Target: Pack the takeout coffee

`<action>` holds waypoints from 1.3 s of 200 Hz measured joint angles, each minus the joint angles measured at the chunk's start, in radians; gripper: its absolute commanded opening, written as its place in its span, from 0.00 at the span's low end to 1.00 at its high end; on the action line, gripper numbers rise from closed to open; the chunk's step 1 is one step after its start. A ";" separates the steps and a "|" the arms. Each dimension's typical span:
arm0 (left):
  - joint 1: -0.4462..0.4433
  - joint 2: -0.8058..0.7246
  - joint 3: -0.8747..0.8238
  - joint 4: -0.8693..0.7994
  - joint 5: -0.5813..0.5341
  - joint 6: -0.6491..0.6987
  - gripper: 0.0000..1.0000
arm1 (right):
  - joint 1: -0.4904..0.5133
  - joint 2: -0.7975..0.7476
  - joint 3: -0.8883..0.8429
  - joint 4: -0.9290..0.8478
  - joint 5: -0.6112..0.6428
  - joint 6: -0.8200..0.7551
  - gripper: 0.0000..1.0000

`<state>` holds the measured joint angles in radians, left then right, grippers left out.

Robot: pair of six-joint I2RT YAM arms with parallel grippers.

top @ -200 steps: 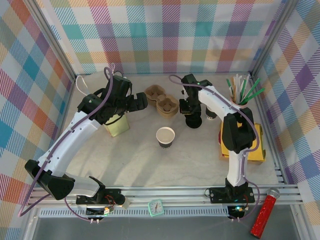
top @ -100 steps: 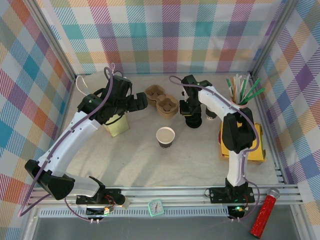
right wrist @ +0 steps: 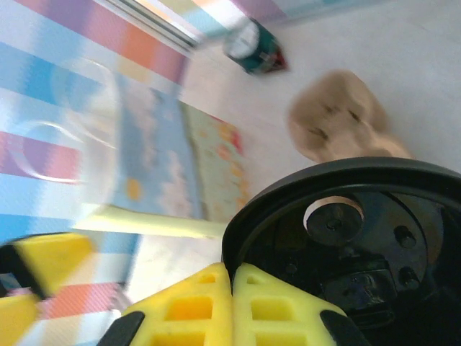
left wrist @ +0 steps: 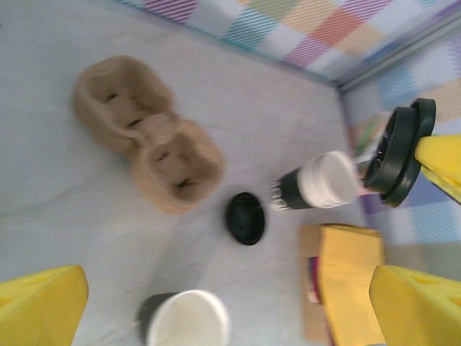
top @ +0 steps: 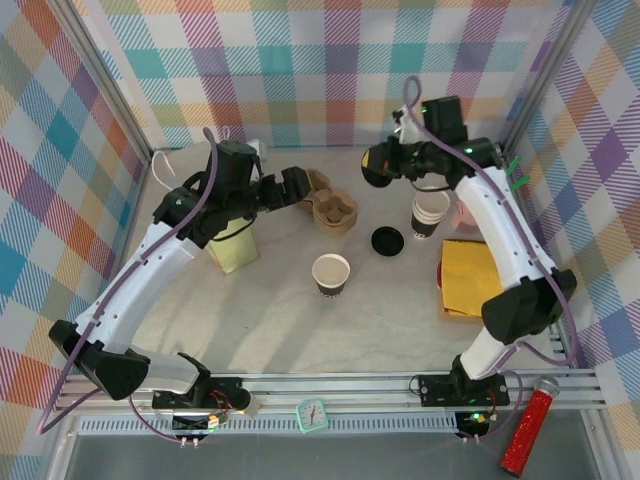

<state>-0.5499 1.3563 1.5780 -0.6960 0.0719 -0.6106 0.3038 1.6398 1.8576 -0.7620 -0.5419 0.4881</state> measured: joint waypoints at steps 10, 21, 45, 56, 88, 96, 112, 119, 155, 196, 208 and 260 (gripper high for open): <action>0.013 -0.005 -0.018 0.068 0.054 -0.032 1.00 | -0.015 -0.009 0.001 0.049 -0.061 0.037 0.04; 0.026 -0.011 -0.042 0.142 0.110 -0.072 1.00 | -0.019 -0.011 0.002 0.105 -0.128 0.082 0.04; 0.045 -0.011 -0.084 0.310 0.231 -0.183 1.00 | -0.015 -0.011 0.002 0.210 -0.257 0.170 0.04; 0.050 -0.008 -0.094 0.377 0.277 -0.233 1.00 | -0.012 -0.011 0.002 0.254 -0.303 0.202 0.04; 0.067 -0.003 -0.147 0.575 0.372 -0.385 1.00 | 0.010 -0.013 -0.002 0.342 -0.396 0.258 0.04; 0.076 -0.003 -0.171 0.628 0.388 -0.427 0.99 | 0.016 -0.014 -0.008 0.364 -0.412 0.266 0.04; 0.093 0.005 -0.211 0.717 0.415 -0.514 0.99 | 0.033 -0.015 -0.023 0.396 -0.438 0.285 0.04; 0.098 0.013 -0.223 0.754 0.425 -0.547 0.99 | 0.042 -0.015 -0.030 0.408 -0.447 0.290 0.04; 0.103 0.038 -0.240 0.849 0.455 -0.642 0.99 | 0.076 -0.015 -0.033 0.468 -0.484 0.321 0.05; 0.103 0.061 -0.251 0.986 0.509 -0.734 0.99 | 0.093 0.007 -0.010 0.512 -0.515 0.352 0.05; 0.103 0.068 -0.254 1.008 0.523 -0.745 0.98 | 0.093 0.018 -0.001 0.523 -0.520 0.362 0.05; 0.103 0.080 -0.301 1.124 0.562 -0.813 0.95 | 0.093 0.052 0.027 0.546 -0.546 0.398 0.05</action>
<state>-0.4469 1.4361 1.2766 0.4278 0.6342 -1.4235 0.3969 1.6920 1.8847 -0.2161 -1.0874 0.8860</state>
